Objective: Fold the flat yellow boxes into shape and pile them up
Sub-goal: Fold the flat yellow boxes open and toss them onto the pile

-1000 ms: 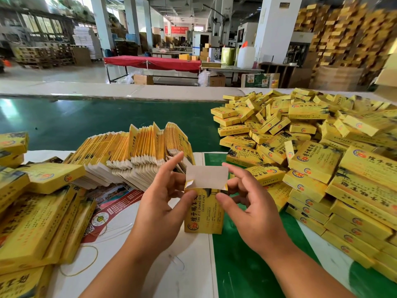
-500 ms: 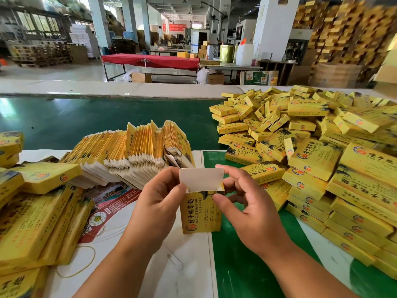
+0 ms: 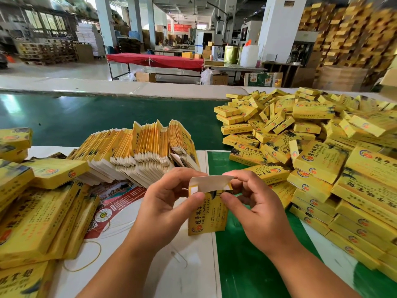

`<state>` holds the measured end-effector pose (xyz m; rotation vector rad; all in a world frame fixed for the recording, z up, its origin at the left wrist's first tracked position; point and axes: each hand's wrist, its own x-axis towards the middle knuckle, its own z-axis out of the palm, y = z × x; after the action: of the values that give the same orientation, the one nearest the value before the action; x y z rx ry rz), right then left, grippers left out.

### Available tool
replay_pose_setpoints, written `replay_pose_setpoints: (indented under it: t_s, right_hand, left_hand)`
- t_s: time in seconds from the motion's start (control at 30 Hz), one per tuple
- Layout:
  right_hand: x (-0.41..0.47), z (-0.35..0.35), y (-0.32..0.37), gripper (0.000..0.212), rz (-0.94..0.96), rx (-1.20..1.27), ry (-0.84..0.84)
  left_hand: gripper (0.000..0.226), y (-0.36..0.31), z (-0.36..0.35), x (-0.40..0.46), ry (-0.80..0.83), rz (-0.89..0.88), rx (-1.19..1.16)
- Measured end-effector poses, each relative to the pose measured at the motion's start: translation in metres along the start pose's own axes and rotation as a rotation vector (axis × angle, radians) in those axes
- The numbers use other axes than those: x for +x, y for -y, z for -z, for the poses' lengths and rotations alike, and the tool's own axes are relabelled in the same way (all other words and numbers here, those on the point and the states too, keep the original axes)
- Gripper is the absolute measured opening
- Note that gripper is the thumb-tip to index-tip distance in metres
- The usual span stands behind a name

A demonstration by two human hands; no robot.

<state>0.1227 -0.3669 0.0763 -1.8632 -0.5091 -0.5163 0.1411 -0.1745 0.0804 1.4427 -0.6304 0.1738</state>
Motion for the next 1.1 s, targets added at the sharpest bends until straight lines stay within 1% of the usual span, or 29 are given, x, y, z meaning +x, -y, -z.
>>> replay_pose_setpoints:
  t_s: [0.17, 0.33, 0.47, 0.53, 0.63, 0.73, 0.8, 0.97, 1.1]
  right_hand:
    - [-0.001, 0.000, 0.000, 0.035, 0.014, 0.012, -0.010]
    - [-0.001, 0.001, 0.000, 0.039, 0.013, 0.025, 0.018]
    - [-0.001, 0.000, -0.001, 0.031, 0.020, 0.005, 0.005]
    - [-0.001, 0.000, -0.002, 0.030, 0.023, -0.007, -0.005]
    - [-0.002, 0.000, -0.002, 0.032, 0.077, -0.066, -0.005]
    - [-0.001, 0.002, -0.004, 0.024, 0.138, -0.067, 0.043]
    - [0.000, 0.004, -0.005, 0.022, 0.116, -0.032, 0.070]
    - [0.001, 0.008, -0.006, 0.022, 0.077, -0.005, 0.077]
    - [0.001, 0.007, -0.003, 0.022, 0.055, 0.031, 0.040]
  left_hand:
    - [0.019, -0.001, 0.003, 0.003, -0.036, 0.012, 0.056]
    - [0.021, -0.002, 0.002, 0.001, 0.001, 0.013, 0.014]
    - [0.024, 0.000, -0.001, 0.002, -0.033, 0.076, 0.003]
    - [0.032, 0.001, -0.002, 0.002, -0.060, 0.095, 0.028]
    - [0.037, 0.000, -0.004, 0.001, -0.105, 0.051, 0.058]
    - [0.039, 0.001, -0.007, 0.000, -0.137, -0.018, 0.058]
    - [0.034, 0.004, -0.008, -0.001, -0.113, -0.041, 0.027]
    - [0.025, 0.007, -0.008, -0.004, -0.042, -0.013, -0.084]
    - [0.011, 0.005, -0.008, -0.004, -0.032, 0.017, -0.002]
